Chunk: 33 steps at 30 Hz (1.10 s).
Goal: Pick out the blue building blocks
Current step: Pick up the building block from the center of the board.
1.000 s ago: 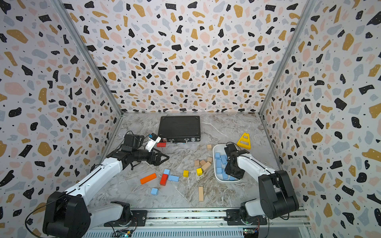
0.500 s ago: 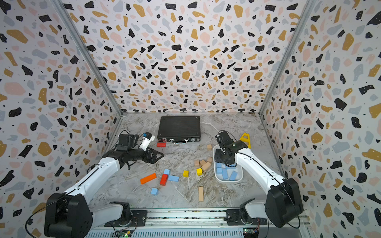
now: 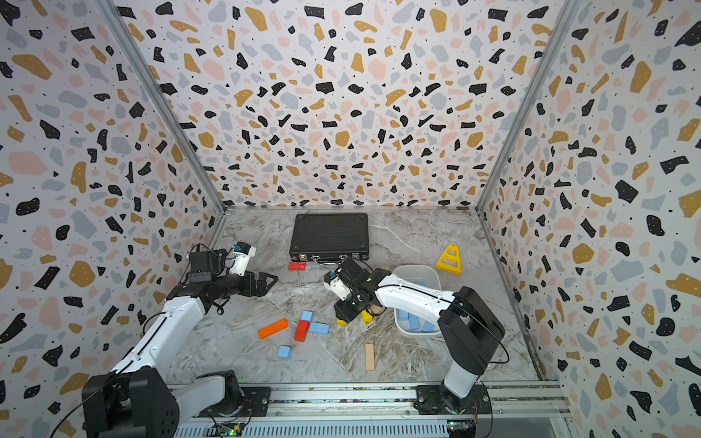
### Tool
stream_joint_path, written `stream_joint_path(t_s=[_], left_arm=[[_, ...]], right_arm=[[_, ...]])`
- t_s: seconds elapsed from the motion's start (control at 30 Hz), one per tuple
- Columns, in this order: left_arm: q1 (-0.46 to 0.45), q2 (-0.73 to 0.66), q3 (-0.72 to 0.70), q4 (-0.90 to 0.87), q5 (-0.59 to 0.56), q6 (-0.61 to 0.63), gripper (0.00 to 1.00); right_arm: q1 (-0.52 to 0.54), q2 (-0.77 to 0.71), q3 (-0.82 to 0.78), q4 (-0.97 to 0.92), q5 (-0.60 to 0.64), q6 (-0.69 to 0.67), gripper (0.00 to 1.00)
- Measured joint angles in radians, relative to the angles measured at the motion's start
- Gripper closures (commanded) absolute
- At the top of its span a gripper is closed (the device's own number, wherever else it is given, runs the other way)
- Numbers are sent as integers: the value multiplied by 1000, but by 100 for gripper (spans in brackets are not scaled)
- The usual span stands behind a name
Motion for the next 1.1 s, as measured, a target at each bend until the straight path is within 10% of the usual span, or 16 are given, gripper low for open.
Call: stream_joint_path(t_s=[1.1], left_arm=[[99, -17, -10, -3, 30, -2, 0]], right_arm=[[147, 248, 124, 105, 21, -267, 54]])
